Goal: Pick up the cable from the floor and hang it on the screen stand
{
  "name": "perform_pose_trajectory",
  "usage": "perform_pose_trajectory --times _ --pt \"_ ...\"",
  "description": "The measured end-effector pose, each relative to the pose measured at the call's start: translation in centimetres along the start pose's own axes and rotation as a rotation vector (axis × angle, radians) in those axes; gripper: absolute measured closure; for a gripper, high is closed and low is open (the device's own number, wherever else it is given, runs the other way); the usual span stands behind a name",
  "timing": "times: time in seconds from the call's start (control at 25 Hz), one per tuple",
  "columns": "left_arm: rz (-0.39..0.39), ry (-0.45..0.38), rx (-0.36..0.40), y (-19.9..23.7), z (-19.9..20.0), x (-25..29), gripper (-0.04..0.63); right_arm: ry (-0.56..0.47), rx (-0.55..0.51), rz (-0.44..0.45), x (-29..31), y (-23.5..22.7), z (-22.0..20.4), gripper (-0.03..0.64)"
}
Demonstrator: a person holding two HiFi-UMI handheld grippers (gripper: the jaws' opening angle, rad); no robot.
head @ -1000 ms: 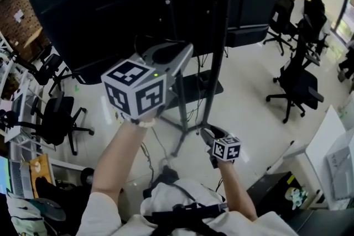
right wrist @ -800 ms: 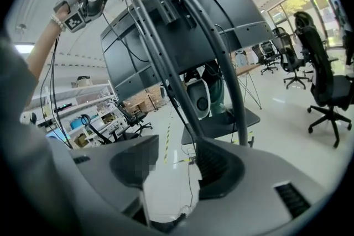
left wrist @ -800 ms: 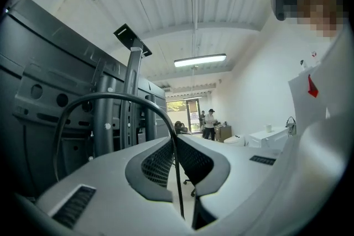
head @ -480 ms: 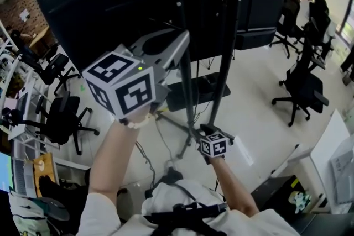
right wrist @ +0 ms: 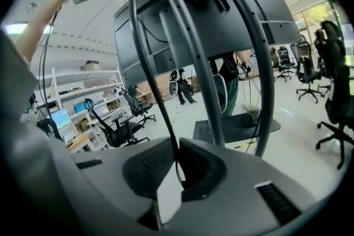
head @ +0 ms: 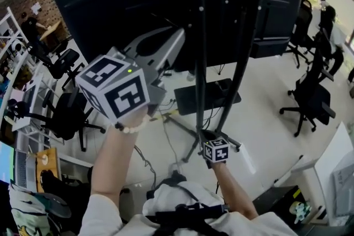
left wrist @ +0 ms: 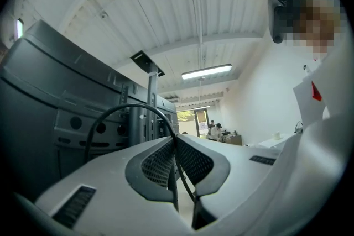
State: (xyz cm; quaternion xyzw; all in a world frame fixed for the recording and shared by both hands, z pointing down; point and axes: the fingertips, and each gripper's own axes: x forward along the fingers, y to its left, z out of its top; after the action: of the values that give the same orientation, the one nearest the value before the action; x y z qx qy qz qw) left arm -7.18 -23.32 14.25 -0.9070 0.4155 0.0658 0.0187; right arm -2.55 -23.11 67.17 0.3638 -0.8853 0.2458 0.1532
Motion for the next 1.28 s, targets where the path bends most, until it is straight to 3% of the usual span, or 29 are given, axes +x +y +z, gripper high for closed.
perform_pose_trajectory --times 0.16,0.36,0.48,0.64,0.8,1.04,1.28 --pt "0.028 -0.054 -0.215 4.3 -1.5 -1.6 0.58 -0.057 0.111 0.006 -3.4 -1.8 2.2 0.597" --pt "0.097 -0.075 -0.326 7.6 -5.0 -3.1 0.584 -0.16 0.158 -0.007 -10.2 -4.3 8.7 0.597" --pt "0.185 -0.046 -0.293 9.0 -7.4 -4.9 0.586 -0.225 0.107 -0.004 -13.8 -5.0 13.1 0.597" --pt "0.273 -0.016 -0.261 9.5 -9.8 -7.1 0.586 -0.291 -0.044 -0.03 -17.2 -6.1 19.4 0.597" --pt "0.339 0.012 -0.213 9.0 -11.5 -8.4 0.584 -0.345 -0.131 0.05 -19.2 -5.0 26.4 0.597" --pt "0.33 -0.016 -0.219 9.8 -11.0 -9.0 0.584 -0.437 -0.308 0.086 -20.5 -0.9 37.1 0.597" --pt "0.246 -0.05 -0.225 10.1 -8.7 -10.1 0.583 -0.517 -0.391 0.085 -19.9 2.3 44.8 0.596"
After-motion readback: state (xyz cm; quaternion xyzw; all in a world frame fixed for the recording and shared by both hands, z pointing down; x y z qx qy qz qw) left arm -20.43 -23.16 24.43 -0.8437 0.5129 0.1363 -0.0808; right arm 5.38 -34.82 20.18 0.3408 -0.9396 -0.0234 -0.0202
